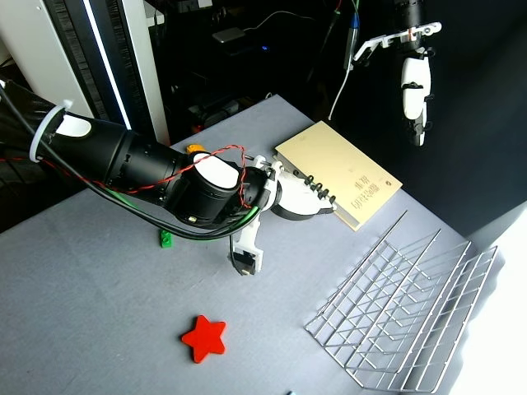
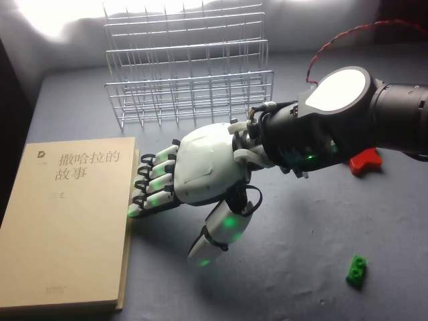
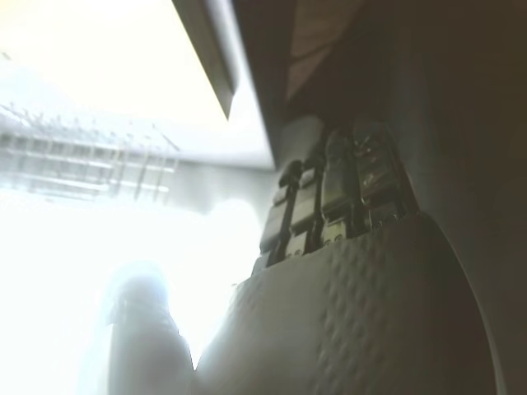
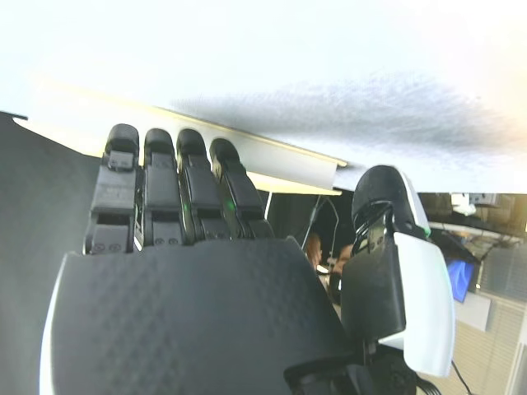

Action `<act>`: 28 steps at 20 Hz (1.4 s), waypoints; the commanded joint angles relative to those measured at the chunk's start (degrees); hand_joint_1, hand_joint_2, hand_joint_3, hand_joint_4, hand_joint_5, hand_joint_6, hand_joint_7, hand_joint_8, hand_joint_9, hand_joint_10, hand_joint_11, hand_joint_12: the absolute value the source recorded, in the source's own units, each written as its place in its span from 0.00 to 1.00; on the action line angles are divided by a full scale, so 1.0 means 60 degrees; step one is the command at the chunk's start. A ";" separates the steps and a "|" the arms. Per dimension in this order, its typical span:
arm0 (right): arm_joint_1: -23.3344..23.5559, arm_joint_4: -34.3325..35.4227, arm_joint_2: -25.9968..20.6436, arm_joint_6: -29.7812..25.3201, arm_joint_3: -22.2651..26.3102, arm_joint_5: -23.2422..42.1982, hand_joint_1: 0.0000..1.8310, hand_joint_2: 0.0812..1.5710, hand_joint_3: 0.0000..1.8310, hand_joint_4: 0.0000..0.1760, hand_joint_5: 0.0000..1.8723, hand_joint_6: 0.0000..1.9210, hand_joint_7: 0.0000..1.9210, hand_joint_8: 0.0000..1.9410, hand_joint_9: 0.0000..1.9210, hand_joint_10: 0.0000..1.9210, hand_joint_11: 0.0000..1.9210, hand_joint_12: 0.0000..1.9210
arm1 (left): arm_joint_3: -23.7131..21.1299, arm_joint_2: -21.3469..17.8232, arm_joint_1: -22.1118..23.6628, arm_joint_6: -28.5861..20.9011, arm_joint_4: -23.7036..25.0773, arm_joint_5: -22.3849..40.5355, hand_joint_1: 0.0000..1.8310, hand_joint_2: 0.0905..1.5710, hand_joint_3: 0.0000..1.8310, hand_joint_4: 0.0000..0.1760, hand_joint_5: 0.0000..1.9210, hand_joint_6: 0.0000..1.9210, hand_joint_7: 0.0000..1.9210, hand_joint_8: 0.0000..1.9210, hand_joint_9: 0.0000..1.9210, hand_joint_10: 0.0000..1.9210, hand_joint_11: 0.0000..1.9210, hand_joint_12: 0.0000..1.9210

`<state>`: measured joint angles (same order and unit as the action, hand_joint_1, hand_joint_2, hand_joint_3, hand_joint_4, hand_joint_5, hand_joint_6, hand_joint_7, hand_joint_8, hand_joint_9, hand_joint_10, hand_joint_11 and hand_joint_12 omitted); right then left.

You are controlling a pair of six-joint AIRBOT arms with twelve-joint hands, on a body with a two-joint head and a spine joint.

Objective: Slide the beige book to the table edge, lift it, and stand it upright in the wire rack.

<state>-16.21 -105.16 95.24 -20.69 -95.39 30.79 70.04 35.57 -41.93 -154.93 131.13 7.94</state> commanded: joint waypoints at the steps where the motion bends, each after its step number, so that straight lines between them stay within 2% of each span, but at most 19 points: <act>1: 0.0146 0.0473 0.0021 0.0004 -0.0035 0.0057 0.00 0.69 0.00 0.00 0.00 0.00 0.00 0.00 0.00 0.00 0.00 0.00 | 0.0049 -0.0042 -0.0014 -0.0149 -0.0044 -0.0809 0.00 0.68 0.00 0.00 0.00 0.00 0.00 0.00 0.00 0.00 0.00 0.00; 10: 0.0131 0.0502 0.0363 0.0063 -0.0473 0.0004 0.00 0.67 0.00 0.00 0.00 0.00 0.00 0.00 0.00 0.00 0.00 0.00 | 0.0060 0.0063 -0.0157 -0.0155 -0.0597 -0.0850 0.00 0.68 0.00 0.00 0.00 0.00 0.00 0.00 0.00 0.00 0.00 0.00; 28: 0.0222 0.0718 0.0549 0.0018 -0.0547 -0.0117 0.00 0.68 0.00 0.00 0.00 0.00 0.00 0.00 0.00 0.00 0.00 0.00 | 0.0292 0.0415 -0.0334 -0.0153 -0.0403 -0.0763 0.00 0.68 0.00 0.00 0.00 0.00 0.00 0.00 0.00 0.00 0.00 0.00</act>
<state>-15.59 -103.63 98.48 -20.49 -98.67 29.74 71.55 38.48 -43.94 -155.52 128.79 7.05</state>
